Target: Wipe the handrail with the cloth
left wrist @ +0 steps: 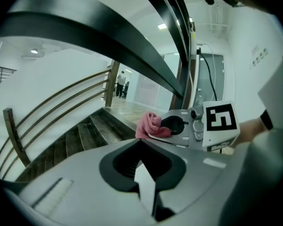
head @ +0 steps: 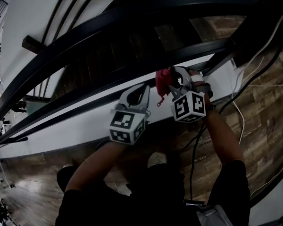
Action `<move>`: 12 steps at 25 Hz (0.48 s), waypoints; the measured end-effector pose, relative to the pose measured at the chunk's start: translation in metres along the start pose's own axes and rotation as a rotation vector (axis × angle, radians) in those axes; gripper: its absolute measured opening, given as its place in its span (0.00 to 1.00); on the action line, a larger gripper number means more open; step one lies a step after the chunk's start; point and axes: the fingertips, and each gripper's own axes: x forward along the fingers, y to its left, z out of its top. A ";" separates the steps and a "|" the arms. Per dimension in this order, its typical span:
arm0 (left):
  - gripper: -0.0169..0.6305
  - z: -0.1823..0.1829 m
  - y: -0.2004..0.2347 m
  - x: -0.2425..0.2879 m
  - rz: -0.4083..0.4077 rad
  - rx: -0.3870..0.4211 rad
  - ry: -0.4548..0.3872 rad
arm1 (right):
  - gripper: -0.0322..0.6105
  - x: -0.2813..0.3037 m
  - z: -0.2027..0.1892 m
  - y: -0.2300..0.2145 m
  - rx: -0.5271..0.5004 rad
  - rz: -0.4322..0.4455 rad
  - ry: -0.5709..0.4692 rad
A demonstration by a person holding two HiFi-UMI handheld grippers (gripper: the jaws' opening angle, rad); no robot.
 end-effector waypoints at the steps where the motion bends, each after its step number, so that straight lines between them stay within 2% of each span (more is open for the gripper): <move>1: 0.02 0.002 -0.004 0.001 -0.012 0.016 -0.007 | 0.12 -0.001 -0.004 -0.003 0.005 -0.008 0.003; 4: 0.02 0.008 -0.018 0.002 -0.060 0.061 -0.029 | 0.12 -0.005 -0.015 -0.011 0.022 -0.038 0.016; 12: 0.02 0.009 -0.040 0.017 -0.134 0.015 -0.045 | 0.12 -0.016 -0.041 -0.034 0.071 -0.104 0.058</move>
